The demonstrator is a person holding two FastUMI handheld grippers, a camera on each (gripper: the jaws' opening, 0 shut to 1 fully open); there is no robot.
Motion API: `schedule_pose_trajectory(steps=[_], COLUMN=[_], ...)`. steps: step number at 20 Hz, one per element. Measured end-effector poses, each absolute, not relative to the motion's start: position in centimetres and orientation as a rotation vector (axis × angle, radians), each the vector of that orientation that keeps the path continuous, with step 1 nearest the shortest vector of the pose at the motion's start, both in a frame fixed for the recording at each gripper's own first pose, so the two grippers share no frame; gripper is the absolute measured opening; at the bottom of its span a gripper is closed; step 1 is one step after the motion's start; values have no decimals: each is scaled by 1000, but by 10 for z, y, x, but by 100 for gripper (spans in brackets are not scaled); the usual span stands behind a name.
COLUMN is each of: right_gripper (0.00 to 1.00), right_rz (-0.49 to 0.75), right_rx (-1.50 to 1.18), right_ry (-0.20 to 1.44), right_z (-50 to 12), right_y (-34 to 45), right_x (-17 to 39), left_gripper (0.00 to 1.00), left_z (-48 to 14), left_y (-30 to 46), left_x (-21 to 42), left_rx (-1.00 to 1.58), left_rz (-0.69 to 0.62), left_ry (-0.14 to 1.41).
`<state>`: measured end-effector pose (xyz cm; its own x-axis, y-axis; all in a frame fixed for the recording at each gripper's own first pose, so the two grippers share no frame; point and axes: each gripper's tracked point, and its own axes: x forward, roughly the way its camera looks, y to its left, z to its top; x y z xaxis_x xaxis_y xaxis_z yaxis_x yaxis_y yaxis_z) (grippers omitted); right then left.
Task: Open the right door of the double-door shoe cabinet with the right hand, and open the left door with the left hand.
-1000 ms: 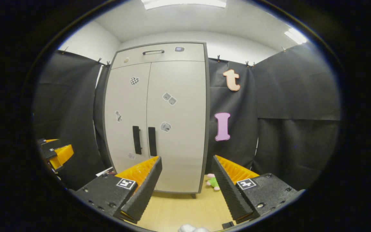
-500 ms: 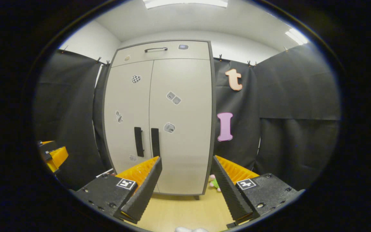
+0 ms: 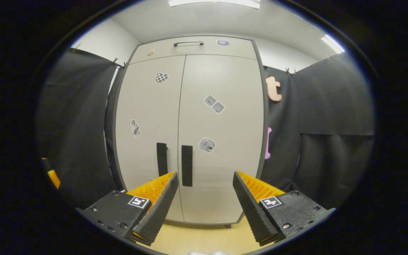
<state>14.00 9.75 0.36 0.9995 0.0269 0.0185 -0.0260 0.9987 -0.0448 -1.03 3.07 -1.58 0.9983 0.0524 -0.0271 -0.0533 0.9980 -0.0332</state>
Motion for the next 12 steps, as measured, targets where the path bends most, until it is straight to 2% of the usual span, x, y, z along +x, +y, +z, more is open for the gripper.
schedule_pose_trajectory(steps=[7,12], right_gripper=[99,93], right_rz=[16,-3], right_rx=[-29,-18], right_ry=[22,52], right_z=[-18,-26], right_y=[126,134], right_x=[230,269], left_gripper=[96,96], left_z=[-21,-22], left_y=[58,56], left_x=[-12,-6], left_rx=[-27,-22], left_rz=[116,109], left_ry=[42,51])
